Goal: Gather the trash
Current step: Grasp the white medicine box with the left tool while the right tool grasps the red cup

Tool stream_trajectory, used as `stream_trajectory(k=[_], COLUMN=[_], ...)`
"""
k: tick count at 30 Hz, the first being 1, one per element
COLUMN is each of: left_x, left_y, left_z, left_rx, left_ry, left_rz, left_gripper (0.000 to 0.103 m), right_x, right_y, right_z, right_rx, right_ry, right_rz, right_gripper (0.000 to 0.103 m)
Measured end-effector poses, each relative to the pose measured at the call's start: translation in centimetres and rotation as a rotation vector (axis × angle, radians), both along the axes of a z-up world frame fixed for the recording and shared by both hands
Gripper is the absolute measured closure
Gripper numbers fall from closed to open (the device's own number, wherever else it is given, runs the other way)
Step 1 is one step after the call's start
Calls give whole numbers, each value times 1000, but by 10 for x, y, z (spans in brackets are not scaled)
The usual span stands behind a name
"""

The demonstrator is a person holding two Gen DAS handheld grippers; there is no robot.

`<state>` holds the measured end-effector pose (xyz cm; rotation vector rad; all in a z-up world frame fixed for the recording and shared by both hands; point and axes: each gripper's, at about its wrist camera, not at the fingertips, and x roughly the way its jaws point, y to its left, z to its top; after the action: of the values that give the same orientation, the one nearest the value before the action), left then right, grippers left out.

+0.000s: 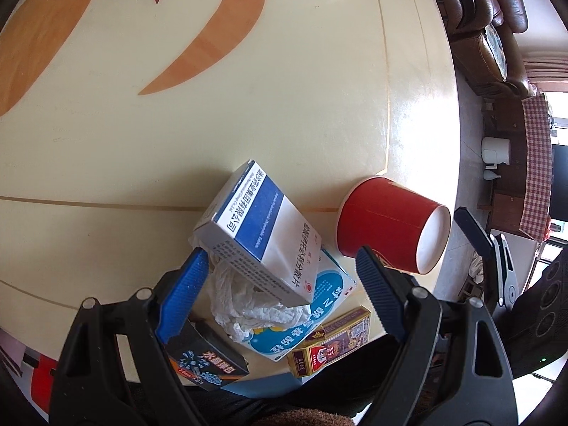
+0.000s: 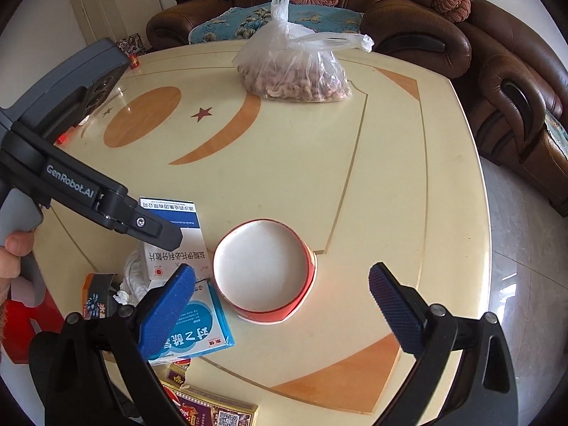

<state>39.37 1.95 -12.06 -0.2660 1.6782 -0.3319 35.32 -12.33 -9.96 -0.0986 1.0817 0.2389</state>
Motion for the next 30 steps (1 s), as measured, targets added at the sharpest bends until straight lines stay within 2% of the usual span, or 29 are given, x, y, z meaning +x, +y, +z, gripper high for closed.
stream_trajectory(k=[10, 15, 20, 24, 28, 30], left_x=[4, 3, 7, 12, 14, 15], left_y=[-1, 3, -5, -6, -4, -3], left_z=[-1, -4, -7, -9, -10, -11], left_rx=[-46, -39, -23, -5, -14, -16], left_ry=[-1, 8, 15, 21, 25, 27], left_rz=[20, 31, 25, 25, 41, 45], left_gripper=[20, 20, 25, 29, 29, 38], right_x=[1, 4, 3, 5, 4, 4], right_y=[-4, -4, -3, -1, 0, -2], right_z=[-11, -17, -16, -16, -16, -16], right_rx=[10, 12, 8, -2, -14, -10], right_ry=[-54, -47, -64, -66, -76, -77], right_rz=[-14, -13, -12, -3, 2, 3], right_gripper=[7, 21, 24, 41, 43, 43])
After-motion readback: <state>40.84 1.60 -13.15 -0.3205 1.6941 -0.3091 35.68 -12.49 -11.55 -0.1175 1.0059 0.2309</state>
